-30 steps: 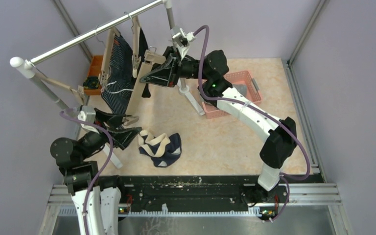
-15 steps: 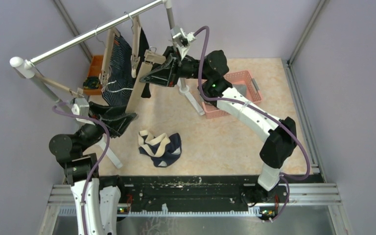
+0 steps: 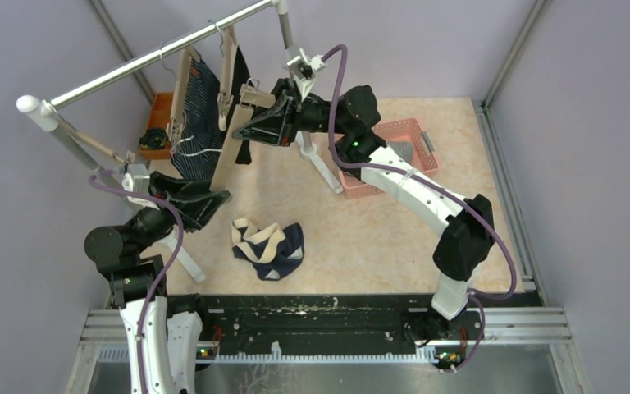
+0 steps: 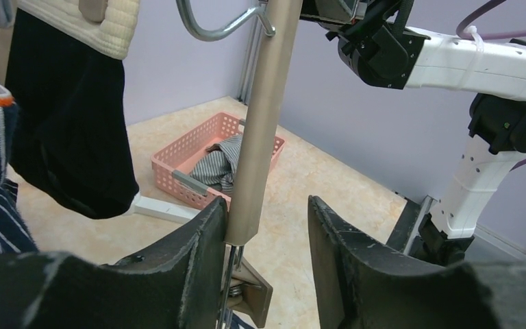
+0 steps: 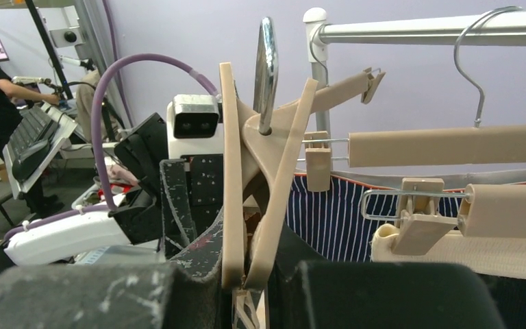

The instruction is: Remove the underwear clipped to the hanger

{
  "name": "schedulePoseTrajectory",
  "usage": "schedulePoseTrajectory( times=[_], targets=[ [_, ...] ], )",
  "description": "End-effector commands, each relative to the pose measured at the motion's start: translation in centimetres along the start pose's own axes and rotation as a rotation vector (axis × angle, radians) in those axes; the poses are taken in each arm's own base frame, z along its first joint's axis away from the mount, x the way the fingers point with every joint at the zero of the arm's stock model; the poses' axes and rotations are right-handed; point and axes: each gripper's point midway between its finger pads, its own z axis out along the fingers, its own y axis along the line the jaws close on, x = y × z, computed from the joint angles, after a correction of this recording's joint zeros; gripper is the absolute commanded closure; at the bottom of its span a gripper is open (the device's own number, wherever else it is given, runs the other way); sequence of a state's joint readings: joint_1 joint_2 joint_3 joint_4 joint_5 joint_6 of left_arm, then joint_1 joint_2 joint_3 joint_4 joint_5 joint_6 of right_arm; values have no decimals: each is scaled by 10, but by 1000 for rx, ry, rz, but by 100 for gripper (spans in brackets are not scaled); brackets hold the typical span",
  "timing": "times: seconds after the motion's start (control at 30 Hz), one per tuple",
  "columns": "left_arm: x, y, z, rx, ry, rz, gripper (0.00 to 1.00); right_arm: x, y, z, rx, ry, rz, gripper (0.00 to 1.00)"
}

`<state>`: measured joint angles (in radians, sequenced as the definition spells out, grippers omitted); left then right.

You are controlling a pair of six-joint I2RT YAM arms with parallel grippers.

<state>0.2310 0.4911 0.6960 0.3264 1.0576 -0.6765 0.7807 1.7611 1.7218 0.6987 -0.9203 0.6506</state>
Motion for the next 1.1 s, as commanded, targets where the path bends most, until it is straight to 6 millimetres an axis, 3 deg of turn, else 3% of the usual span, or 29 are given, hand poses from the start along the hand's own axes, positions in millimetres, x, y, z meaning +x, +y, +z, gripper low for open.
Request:
schedulePoseTrajectory(
  times=[0.0,0.4,0.47,0.57,0.6,0.77,0.9,1.07],
  targets=[
    [1,-7,0,39,6,8,51,-17,8,10,-25,-56,-65,100],
    [15,-2,-2,50,8,-48,52,-15,13,20,-45,-58,-63,100],
    [18,-2,-2,61,13,-59,62,-15,15,22,-49,-60,-65,100],
    [19,-3,-1,78,34,-69,97,-16,15,23,-46,-57,-70,100],
    [19,-3,-1,76,38,-67,100,-16,14,23,-43,-54,-73,100],
    [14,-7,-2,66,56,-14,100,-16,10,23,-20,-38,-87,100],
    [-6,-13,-1,29,30,32,100,-12,4,22,6,-29,-77,100],
    [-40,-17,1,-77,76,74,100,-5,-5,19,62,3,-87,50]
  ],
)
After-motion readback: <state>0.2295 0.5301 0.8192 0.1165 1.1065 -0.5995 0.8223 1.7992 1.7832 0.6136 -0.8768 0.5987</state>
